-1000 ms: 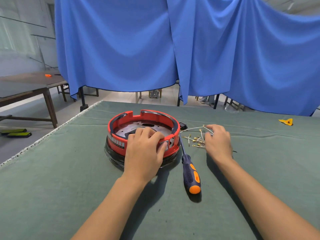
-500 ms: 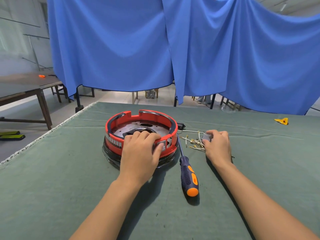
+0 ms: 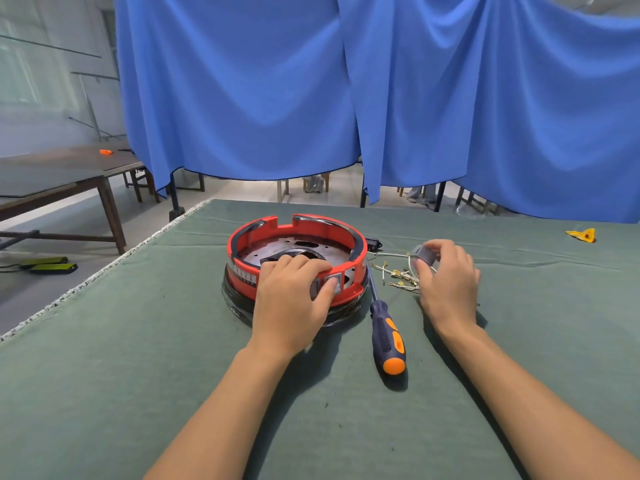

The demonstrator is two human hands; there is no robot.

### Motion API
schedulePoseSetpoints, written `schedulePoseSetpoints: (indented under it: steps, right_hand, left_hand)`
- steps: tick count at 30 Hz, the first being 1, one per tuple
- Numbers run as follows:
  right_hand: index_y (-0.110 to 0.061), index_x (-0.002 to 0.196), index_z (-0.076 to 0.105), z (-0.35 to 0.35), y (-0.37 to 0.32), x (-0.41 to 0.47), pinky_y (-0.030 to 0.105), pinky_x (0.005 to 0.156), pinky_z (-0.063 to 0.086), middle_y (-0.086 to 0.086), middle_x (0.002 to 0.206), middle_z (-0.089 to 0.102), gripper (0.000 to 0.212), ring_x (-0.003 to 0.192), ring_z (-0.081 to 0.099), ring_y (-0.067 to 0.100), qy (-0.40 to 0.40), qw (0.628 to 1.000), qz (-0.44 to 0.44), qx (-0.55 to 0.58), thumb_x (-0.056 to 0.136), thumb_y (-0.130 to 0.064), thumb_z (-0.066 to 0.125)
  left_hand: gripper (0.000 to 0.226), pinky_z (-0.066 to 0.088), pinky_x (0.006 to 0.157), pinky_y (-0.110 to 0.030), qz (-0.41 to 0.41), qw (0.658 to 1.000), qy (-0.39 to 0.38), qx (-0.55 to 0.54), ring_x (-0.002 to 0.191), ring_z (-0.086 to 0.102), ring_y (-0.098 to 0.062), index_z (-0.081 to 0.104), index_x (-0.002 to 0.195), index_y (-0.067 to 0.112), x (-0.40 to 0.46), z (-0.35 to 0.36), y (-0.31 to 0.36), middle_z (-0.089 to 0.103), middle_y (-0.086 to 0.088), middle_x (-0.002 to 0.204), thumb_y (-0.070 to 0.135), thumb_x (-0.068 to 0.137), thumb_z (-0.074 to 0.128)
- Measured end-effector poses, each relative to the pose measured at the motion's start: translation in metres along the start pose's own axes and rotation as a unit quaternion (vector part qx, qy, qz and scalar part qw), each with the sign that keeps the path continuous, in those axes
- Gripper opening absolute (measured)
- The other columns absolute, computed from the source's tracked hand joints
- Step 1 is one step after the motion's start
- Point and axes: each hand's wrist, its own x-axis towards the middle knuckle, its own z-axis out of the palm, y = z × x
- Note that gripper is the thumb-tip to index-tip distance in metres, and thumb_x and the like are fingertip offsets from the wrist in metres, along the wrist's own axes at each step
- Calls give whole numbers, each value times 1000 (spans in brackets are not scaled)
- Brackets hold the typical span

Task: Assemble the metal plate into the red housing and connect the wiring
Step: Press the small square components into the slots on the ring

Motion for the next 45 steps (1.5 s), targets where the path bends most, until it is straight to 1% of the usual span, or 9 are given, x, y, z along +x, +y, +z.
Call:
schedulePoseSetpoints:
  steps: [3, 7, 11, 16, 20, 25, 29, 32, 45]
  right_hand:
    - [-16, 103, 58, -7, -20, -14, 34, 85, 42, -1, 97, 63, 16, 94, 58, 19, -31, 991, 17, 131, 88, -15, 64]
    - [-23, 92, 58, -19, -53, -28, 26, 77, 53, -6, 90, 66, 9, 84, 66, 12, -88, 923, 121, 354, 92, -14, 59]
    - [-20, 91, 63, -24, -72, -45, 18, 62, 53, -1, 82, 72, 13, 72, 70, 12, -207, 865, 120, 440, 94, -10, 56]
    - [-19, 97, 63, -22, -76, -50, 21, 63, 53, 6, 96, 67, 12, 79, 65, 15, -240, 860, 115, 434, 91, -9, 60]
    - [-27, 90, 64, -23, -72, -49, 19, 63, 52, -5, 87, 66, 16, 68, 62, 2, -252, 884, 79, 385, 88, -11, 65]
    - [-22, 91, 64, -24, -69, -48, 11, 55, 47, -4, 81, 66, 13, 58, 60, -5, -289, 878, 72, 375, 89, -9, 63]
    - [-9, 101, 64, -21, -69, -49, 12, 57, 48, -2, 79, 66, 11, 57, 60, -2, -300, 883, 73, 353, 91, -7, 60]
    - [-12, 102, 64, -22, -70, -50, 14, 60, 51, 0, 84, 68, 12, 66, 63, 5, -295, 888, 72, 346, 91, -9, 60]
    - [-12, 82, 65, -23, -69, -48, 17, 56, 53, 2, 67, 69, 15, 56, 66, 7, -268, 854, 133, 425, 89, 0, 60]
  left_hand:
    - [25, 34, 84, -33, 6, 1000, -5, 11, 96, 59, -20, 70, 101, 20, -1, -2, 0, 69, 5, 97, 36, 86, 56]
    - [20, 34, 85, -32, 6, 1000, -16, 5, 96, 57, -18, 69, 105, 22, 0, -7, -2, 64, 5, 100, 31, 88, 63]
    - [24, 29, 86, -31, -1, 1000, -22, 3, 101, 56, -17, 69, 109, 25, -3, -16, 0, 64, 7, 103, 32, 88, 59]
    - [26, 28, 85, -29, -9, 1000, -9, 4, 101, 55, -18, 70, 106, 24, -9, -19, 4, 66, 7, 101, 33, 87, 56]
    - [25, 28, 91, -28, -10, 1000, 2, 10, 106, 54, -18, 71, 104, 20, -10, -18, 8, 66, 6, 103, 31, 85, 57]
    - [19, 28, 93, -27, -2, 1000, 10, 23, 101, 59, -22, 70, 100, 15, -11, -15, 15, 70, -1, 100, 20, 84, 63]
    - [21, 31, 95, -27, 0, 1000, -2, 25, 102, 59, -19, 68, 107, 16, -11, -16, 13, 69, 1, 105, 23, 88, 60]
    - [22, 31, 93, -29, -8, 1000, -11, 21, 103, 57, -16, 65, 108, 18, -10, -15, 13, 67, 4, 106, 26, 89, 57]
    - [19, 32, 92, -32, -34, 999, -14, 16, 96, 55, -17, 61, 101, 19, -9, -16, 12, 65, 4, 97, 26, 84, 56]
